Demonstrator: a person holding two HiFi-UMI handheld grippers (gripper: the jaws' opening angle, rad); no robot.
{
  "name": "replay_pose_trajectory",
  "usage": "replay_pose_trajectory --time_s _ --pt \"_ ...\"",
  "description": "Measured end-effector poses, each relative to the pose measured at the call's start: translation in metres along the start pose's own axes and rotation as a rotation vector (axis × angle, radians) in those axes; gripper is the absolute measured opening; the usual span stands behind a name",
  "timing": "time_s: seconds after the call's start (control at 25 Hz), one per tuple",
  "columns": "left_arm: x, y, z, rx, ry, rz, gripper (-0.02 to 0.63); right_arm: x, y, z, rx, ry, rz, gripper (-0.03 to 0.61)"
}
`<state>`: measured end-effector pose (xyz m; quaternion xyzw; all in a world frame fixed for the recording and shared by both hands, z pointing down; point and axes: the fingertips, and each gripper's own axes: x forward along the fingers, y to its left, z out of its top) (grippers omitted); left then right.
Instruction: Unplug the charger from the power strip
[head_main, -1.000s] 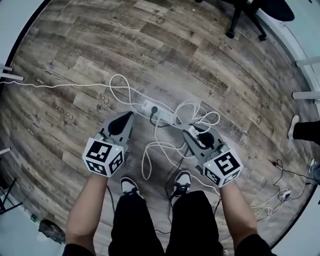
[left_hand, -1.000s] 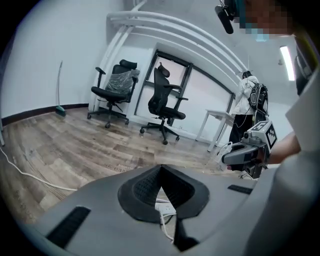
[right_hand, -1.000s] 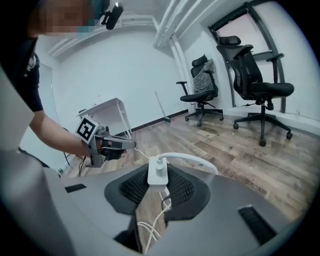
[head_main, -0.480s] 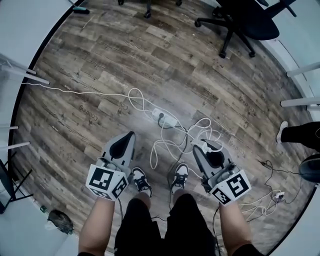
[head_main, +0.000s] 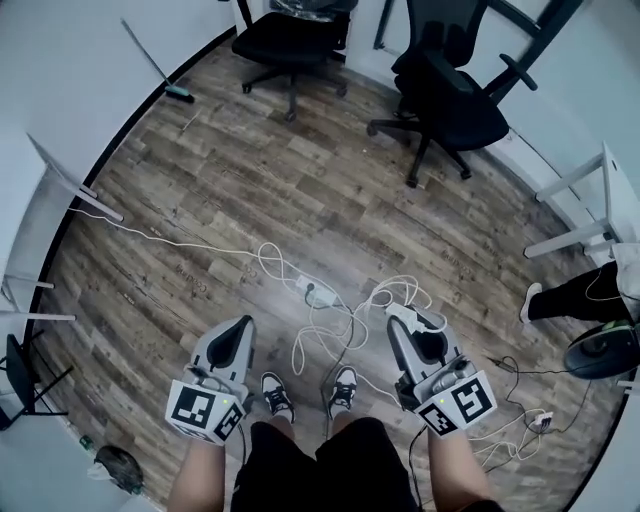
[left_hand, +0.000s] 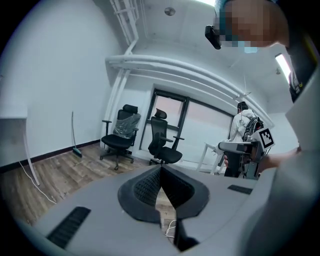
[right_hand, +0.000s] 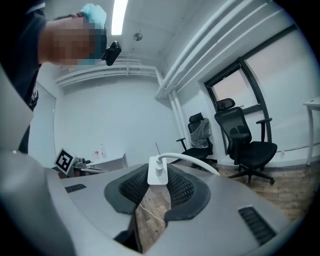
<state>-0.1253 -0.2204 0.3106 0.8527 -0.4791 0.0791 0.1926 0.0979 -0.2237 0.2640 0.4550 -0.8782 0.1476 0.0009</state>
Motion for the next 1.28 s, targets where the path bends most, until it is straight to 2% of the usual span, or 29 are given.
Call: replay_pose_trajectory --time_s 0.28,0.44,0.64,0.92,1.28 --pt "-0.052 -0.047 0.097 -0.005 -0.069 0.004 0.018 -0.05 0.026 0.102 -0.024 -0.041 -0.025 0.107" --pt "-0.077 -0.067 0.145 0.011 -0.119 -0.012 0.018 -0.065 0.051 0.138 -0.061 -0.04 -0.021 0.107" --pt "-0.118 -0.095 0.193 0.08 -0.17 -0.017 0.018 -0.091 0.083 0.177 -0.123 -0.043 -0.022 0.107" --pt "-0.152 -0.108 0.217 0.109 -0.215 -0.018 0.018 -0.109 0.107 0.208 -0.186 -0.085 -0.033 0.107" --pt "-0.161 -0.103 0.221 0.129 -0.226 -0.016 0.018 -0.104 0.117 0.214 -0.202 -0.094 -0.024 0.107"
